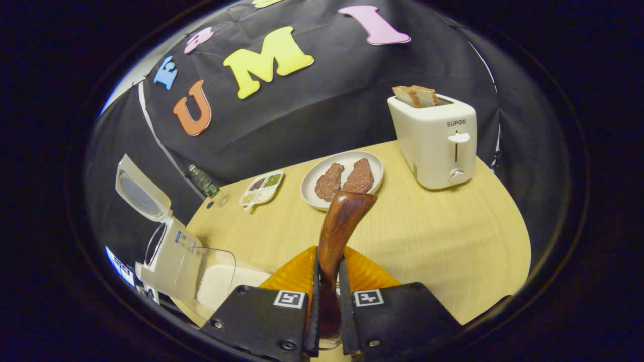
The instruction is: Close the left gripper, press the button to open the rice cooker; take a wooden spoon from the chopstick holder with the right hand, scoop a spoonful of rice and pour it into the rice cooker, then put the wooden spoon back into the chopstick holder.
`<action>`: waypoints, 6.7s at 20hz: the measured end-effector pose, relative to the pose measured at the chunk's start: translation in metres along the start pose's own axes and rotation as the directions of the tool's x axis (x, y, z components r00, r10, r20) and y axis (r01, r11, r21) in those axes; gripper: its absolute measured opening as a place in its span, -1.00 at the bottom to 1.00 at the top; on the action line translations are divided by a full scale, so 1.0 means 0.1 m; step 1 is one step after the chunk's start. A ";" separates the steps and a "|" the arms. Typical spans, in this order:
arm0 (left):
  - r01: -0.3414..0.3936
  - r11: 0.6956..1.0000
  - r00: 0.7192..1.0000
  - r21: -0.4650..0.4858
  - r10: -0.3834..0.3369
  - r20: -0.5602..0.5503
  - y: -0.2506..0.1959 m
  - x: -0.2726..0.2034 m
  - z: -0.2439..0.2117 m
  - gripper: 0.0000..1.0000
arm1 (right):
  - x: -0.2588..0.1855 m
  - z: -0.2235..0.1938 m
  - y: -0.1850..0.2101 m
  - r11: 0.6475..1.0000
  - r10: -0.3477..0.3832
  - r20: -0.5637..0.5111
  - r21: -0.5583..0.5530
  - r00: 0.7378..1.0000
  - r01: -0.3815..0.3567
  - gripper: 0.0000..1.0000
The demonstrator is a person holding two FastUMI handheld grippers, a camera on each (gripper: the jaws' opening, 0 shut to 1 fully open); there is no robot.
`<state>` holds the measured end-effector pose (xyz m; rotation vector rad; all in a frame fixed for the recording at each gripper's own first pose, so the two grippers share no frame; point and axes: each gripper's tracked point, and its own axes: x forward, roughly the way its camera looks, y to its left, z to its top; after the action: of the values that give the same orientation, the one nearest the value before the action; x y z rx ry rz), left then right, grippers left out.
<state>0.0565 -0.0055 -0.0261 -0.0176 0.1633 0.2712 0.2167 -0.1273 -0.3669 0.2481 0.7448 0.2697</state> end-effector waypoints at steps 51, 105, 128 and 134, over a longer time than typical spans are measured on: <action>0.103 0.994 0.993 -0.029 -0.104 -0.055 1.80 0.08 -0.59 0.89 | 0.21 -0.81 2.48 0.987 -0.028 0.114 0.158 0.993 0.010 -0.80; -0.043 0.994 0.999 -0.095 0.044 0.006 2.74 -0.38 -0.61 0.89 | 0.26 0.05 4.85 0.960 0.280 0.126 -0.016 0.952 -0.280 -0.80; 0.053 0.992 0.998 -0.116 -0.051 0.023 2.55 -0.38 -0.74 0.89 | 0.01 0.23 5.49 0.692 0.216 0.228 -0.722 0.949 0.016 -0.80; 0.053 0.983 0.998 -0.173 -0.048 0.034 2.54 -0.35 -0.78 0.89 | -0.13 0.28 5.68 0.600 0.259 0.269 -0.798 0.928 0.063 -0.80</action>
<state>-0.0577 0.2269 -0.0965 -0.1910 0.1095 0.2339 0.1407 0.3970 -0.1601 -0.5285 0.1767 0.6273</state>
